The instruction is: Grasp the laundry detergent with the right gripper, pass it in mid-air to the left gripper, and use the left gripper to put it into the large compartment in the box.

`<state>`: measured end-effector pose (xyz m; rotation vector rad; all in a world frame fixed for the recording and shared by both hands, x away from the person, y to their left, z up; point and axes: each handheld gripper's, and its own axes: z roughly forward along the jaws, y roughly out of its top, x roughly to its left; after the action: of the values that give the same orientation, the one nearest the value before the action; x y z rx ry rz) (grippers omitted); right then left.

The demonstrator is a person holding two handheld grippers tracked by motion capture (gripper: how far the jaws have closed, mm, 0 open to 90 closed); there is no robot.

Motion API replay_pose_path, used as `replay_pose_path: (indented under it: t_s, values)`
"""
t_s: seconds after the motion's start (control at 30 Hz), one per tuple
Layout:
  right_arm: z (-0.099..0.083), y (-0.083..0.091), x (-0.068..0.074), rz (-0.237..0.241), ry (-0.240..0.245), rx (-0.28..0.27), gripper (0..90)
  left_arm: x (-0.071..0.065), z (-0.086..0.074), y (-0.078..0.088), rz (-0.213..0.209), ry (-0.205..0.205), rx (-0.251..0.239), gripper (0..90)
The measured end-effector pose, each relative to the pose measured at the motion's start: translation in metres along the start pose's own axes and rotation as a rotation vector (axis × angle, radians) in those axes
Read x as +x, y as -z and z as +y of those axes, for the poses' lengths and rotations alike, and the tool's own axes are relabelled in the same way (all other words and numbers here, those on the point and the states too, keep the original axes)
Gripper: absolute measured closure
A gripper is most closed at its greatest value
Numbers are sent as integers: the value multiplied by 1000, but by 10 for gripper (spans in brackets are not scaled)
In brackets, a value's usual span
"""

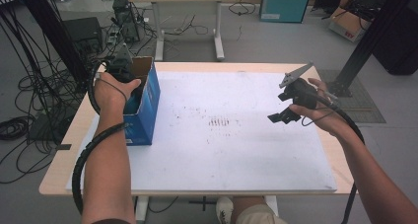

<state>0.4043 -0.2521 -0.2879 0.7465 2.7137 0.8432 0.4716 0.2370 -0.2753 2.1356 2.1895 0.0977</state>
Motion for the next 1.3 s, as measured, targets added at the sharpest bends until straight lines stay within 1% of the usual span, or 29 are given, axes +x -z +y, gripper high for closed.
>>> replay_pose_path:
  t_s: [0.03,0.1,0.13,0.27,0.5,0.53,0.57,0.7,1.03,1.3]
  values:
    - [0,0,1,-1,-7,1,88,0,0,0,0,-1,-1,367]
    - [1,0,0,2,3,-5,89,0,0,0,0,-2,-2,367]
    - [1,0,1,1,-1,3,89,0,0,0,0,-2,-2,367]
    - [3,0,1,-1,-7,3,88,2,0,0,-4,-2,-5,367]
    - [7,-3,2,4,0,12,89,6,1,0,-17,3,-8,366]
    - [8,-3,1,5,11,14,89,6,1,0,-17,2,-10,366]
    - [9,-4,2,3,4,13,89,6,1,0,-17,1,-10,366]
    - [10,-4,2,1,6,16,89,7,2,0,-18,0,-5,367]
    - [10,-4,1,-8,2,19,89,6,2,0,-15,-9,-7,366]
    - [10,-5,-1,-8,2,17,89,6,0,-1,-14,-10,-20,366]
